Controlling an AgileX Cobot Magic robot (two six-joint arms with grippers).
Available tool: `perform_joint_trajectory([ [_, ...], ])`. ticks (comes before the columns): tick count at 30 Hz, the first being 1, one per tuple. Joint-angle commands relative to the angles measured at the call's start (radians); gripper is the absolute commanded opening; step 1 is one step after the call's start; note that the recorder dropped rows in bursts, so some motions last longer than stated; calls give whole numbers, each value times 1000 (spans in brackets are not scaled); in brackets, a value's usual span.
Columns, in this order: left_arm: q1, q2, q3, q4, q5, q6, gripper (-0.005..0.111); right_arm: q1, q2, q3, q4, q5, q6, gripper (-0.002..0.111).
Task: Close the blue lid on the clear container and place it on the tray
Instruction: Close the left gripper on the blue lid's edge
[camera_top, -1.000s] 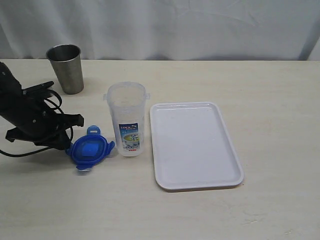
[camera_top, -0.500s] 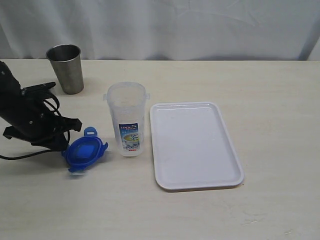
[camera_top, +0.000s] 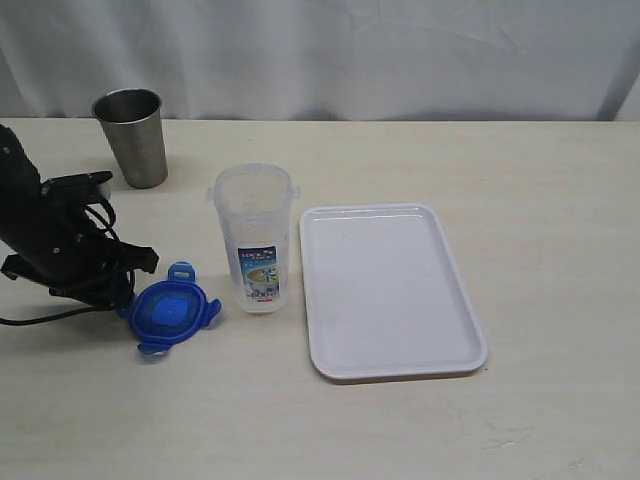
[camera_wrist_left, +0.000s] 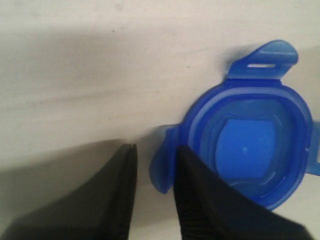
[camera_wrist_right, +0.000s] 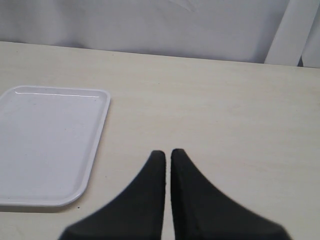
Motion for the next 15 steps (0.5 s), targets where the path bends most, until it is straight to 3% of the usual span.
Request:
perform_joint_trajectory([
  [1, 0, 0, 2, 2, -1, 9, 41, 0, -5, 3, -1, -4, 0, 4],
  [15, 0, 0, 2, -95, 23, 88, 40, 0, -5, 3, -1, -4, 0, 4],
])
